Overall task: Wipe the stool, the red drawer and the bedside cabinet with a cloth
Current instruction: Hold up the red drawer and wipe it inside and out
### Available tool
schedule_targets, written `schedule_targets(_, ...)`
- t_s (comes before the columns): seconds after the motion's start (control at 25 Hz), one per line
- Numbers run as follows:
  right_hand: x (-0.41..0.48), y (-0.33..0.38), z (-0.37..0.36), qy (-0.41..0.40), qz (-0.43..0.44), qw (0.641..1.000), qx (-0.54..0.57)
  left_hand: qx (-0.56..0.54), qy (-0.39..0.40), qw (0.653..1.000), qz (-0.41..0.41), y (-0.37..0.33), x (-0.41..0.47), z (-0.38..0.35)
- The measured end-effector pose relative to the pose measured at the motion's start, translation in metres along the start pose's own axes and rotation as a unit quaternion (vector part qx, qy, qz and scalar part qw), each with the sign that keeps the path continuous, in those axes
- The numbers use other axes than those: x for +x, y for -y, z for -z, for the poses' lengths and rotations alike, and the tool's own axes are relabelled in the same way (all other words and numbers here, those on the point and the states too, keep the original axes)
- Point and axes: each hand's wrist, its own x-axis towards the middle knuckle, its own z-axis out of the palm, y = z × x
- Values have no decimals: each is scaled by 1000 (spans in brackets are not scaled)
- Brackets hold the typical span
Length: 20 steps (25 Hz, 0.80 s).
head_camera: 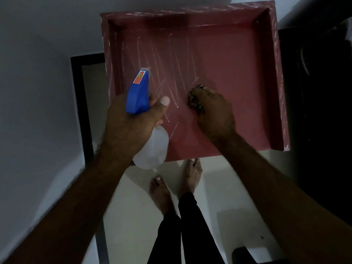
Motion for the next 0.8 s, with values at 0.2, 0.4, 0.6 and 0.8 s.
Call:
schedule_targets(0.2,-13,26,1,42,137,990,-5,13,14,1000,-12,0,4,-2)
schedule_targets(0.4,8,-2,7,-8,-6,1000,5,-4,15,1000,-12,-3,6,-2)
schedule_targets(0.6,-2,26,3,41,105,994,-5,3,17,1000,-9,-6,9,-3)
schedule_targets(0.8,8,-2,11,36,107,993,-19,0,13,1000,-10,-9,7,-7)
